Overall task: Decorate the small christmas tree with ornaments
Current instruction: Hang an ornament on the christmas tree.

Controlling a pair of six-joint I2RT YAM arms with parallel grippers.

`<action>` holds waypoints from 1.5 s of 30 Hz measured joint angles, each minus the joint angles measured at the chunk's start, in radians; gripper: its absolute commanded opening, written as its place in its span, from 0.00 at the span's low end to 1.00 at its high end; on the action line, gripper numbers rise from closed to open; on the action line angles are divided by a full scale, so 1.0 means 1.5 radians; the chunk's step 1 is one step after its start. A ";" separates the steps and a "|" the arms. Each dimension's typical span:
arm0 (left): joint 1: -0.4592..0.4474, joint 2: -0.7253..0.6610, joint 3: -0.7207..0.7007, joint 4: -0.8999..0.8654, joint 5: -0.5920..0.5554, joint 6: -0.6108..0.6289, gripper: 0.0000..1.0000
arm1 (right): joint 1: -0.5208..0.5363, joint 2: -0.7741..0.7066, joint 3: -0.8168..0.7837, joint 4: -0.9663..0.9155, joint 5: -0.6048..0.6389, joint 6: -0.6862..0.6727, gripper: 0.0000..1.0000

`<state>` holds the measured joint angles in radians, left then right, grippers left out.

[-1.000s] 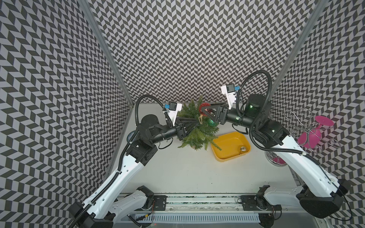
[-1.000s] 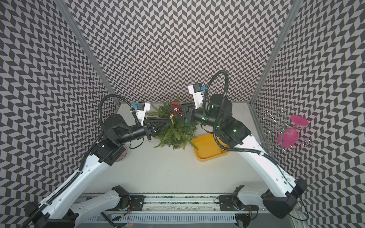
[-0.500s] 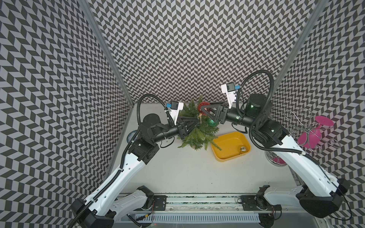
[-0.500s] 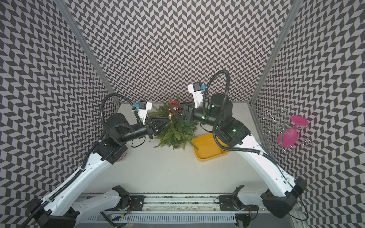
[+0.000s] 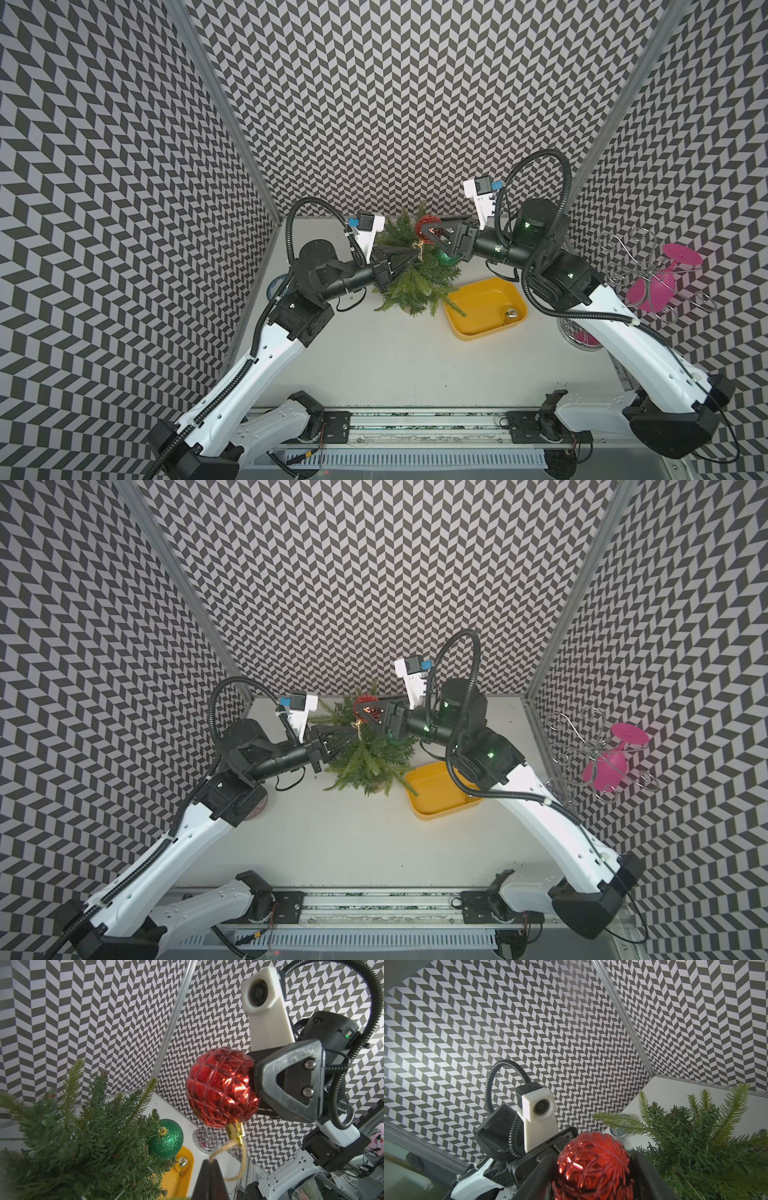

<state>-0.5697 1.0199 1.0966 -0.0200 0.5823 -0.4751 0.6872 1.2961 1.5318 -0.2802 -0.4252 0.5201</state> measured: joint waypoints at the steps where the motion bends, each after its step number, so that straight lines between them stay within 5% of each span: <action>1: 0.000 -0.004 0.000 -0.005 -0.004 0.003 0.00 | 0.000 0.000 -0.004 0.000 0.006 -0.001 0.57; 45: 0.041 0.105 0.075 -0.100 -0.076 0.025 0.00 | 0.052 -0.010 -0.051 -0.008 0.282 -0.064 0.56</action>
<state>-0.5079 1.1778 1.2087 -0.1707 0.4683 -0.4377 0.7658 1.2812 1.4551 -0.2928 -0.0021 0.4248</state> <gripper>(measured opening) 0.048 0.563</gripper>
